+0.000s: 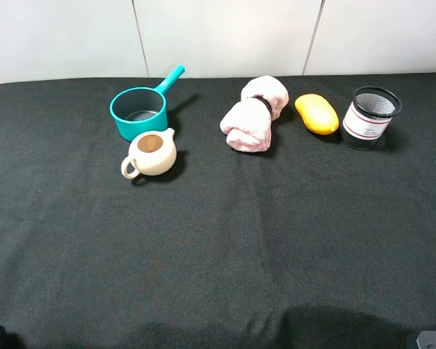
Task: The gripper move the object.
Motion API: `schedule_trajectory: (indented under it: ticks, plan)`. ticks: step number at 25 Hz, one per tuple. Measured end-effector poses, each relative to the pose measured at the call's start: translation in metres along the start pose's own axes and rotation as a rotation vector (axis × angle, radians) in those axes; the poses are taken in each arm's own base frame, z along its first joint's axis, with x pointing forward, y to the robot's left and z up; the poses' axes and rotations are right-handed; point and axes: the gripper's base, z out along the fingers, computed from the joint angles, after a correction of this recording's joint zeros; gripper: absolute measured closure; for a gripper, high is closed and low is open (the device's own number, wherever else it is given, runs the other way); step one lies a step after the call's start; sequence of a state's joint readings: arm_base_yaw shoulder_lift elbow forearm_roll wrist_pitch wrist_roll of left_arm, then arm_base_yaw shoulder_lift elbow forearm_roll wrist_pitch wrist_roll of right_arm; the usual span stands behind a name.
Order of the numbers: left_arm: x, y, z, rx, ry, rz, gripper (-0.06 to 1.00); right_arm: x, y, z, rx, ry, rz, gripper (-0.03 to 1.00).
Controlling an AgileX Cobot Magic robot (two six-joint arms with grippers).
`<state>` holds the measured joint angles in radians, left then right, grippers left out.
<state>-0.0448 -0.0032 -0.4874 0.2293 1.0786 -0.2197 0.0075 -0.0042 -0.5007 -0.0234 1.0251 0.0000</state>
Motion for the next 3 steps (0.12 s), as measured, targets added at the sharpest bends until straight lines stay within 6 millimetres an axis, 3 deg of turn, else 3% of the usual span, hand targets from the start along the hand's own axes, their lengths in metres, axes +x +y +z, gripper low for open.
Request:
schedule_trajectory:
  ticks: [3]
  plan:
    - [0.0000, 0.0000, 0.0000, 0.000, 0.000, 0.000, 0.04, 0.0000, 0.0000, 0.0000, 0.000, 0.000, 0.000, 0.27]
